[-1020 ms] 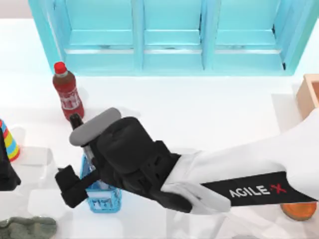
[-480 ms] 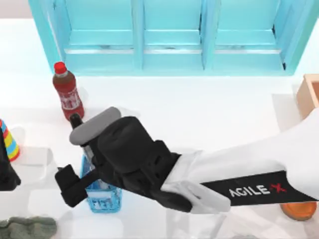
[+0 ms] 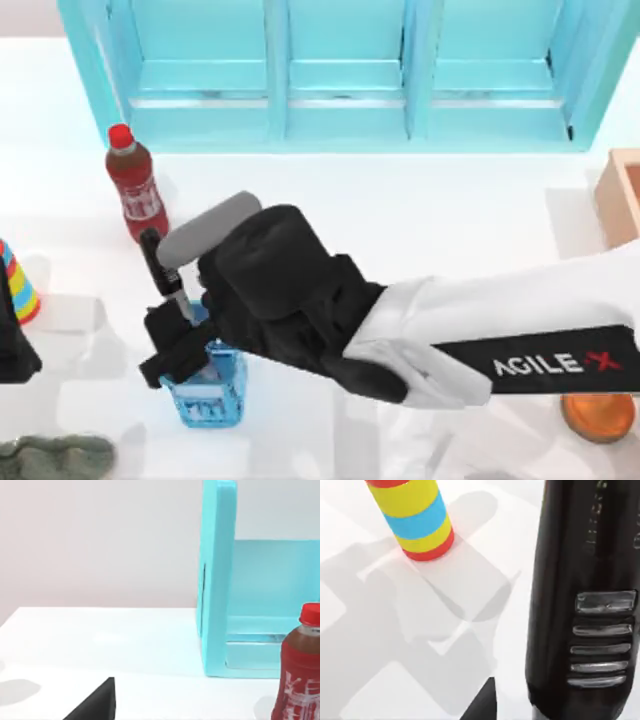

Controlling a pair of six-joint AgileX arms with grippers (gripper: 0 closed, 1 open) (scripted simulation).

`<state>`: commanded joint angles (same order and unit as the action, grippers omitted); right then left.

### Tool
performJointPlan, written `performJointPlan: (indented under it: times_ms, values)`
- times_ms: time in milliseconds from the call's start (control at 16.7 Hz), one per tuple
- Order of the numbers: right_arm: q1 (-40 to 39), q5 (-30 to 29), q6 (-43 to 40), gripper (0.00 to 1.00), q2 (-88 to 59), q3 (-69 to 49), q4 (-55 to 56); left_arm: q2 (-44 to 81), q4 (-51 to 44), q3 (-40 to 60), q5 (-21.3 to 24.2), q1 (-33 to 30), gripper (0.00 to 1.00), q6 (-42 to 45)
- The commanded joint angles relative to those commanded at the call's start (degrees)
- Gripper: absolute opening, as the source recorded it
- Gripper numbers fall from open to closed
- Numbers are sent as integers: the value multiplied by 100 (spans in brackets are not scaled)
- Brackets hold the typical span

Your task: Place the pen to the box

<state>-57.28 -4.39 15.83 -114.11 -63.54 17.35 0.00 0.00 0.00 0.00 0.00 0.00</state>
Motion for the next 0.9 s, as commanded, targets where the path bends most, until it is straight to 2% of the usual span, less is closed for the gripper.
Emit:
performJointPlan:
  times_ms: [540, 900]
  values:
    - [1106, 1026, -642, 0, 3138, 618, -2358, 0, 0, 0, 0, 0, 100, 0]
    - [1301, 1207, -749, 0, 3543, 724, -2748, 0, 0, 0, 0, 0, 100, 0]
